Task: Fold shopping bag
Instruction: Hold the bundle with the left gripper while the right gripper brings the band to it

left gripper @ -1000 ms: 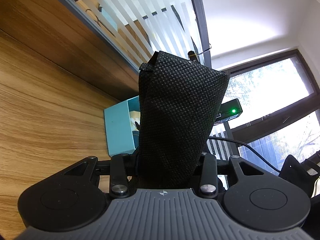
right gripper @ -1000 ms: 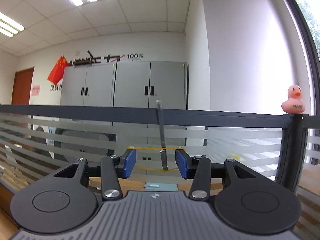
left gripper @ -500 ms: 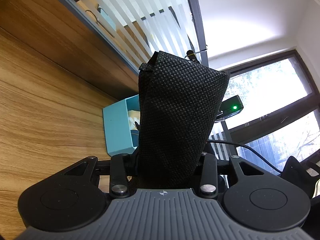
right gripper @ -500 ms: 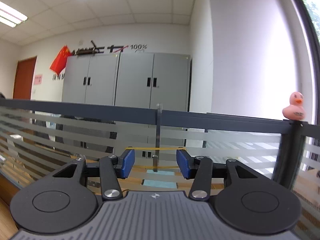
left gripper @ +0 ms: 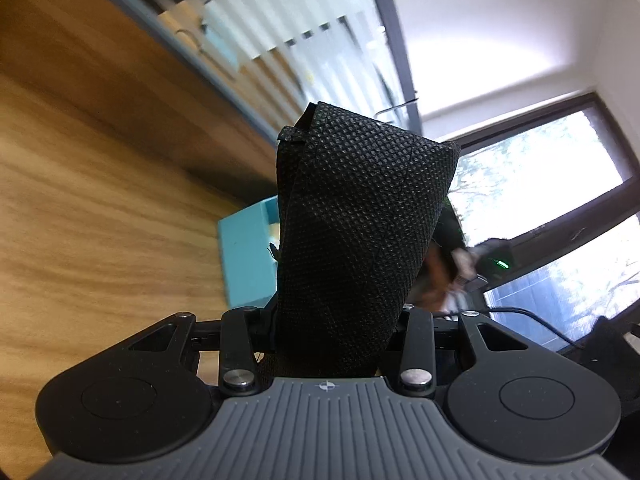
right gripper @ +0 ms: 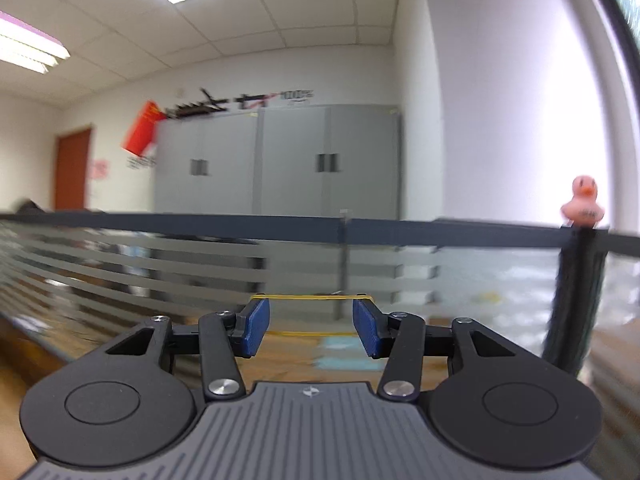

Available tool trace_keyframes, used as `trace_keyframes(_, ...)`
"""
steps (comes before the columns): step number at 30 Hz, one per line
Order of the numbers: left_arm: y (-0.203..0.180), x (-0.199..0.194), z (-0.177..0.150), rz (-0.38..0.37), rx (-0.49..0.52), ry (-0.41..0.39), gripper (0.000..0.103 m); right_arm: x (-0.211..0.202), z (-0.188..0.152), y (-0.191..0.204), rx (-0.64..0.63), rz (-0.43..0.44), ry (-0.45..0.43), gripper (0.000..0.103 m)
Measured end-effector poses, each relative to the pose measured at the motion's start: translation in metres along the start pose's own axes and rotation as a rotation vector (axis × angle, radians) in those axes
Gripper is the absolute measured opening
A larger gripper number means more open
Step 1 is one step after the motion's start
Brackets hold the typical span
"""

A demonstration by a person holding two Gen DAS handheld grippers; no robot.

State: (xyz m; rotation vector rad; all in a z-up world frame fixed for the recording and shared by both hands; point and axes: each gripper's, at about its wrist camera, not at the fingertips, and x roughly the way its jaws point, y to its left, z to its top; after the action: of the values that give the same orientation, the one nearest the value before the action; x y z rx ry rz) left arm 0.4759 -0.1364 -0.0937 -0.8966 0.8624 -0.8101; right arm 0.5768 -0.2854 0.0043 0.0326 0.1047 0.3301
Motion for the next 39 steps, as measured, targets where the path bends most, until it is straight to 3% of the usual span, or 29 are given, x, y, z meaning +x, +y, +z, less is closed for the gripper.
trace_keyframes(3,-0.004,-0.010,-0.005,0.004,0.014,-0.008,0.042,-0.032,0.009,0.000,0.071,0.205,-0.010,0.068)
trace_keyframes(6,-0.029,-0.022,-0.006,-0.003,0.102,0.002,0.042,-0.066,0.024,0.008,0.087,0.336,-0.069,0.076)
trace_keyframes(8,-0.052,-0.029,-0.004,-0.015,0.183,0.037,0.042,-0.085,0.043,0.016,0.070,0.489,-0.054,0.081)
trace_keyframes(11,-0.103,-0.043,-0.002,-0.051,0.360,0.152,0.042,-0.110,0.071,0.039,-0.051,0.716,0.065,0.082)
trace_keyframes(14,-0.133,-0.059,-0.005,-0.066,0.464,0.220,0.042,-0.138,0.096,0.067,-0.199,0.857,0.062,0.084)
trace_keyframes(20,-0.154,-0.098,-0.020,-0.101,0.554,0.237,0.042,-0.170,0.133,0.117,-0.221,0.920,0.023,0.085)
trace_keyframes(27,-0.168,-0.157,-0.048,-0.180,0.674,0.347,0.042,-0.187,0.150,0.203,-0.216,1.041,0.147,0.085)
trace_keyframes(34,-0.152,-0.195,-0.061,-0.224,0.705,0.489,0.042,-0.228,0.109,0.296,-0.152,1.133,0.255,0.085)
trace_keyframes(39,-0.139,-0.210,-0.063,-0.276,0.689,0.549,0.042,-0.245,0.089,0.349,-0.149,1.093,0.259,0.085)
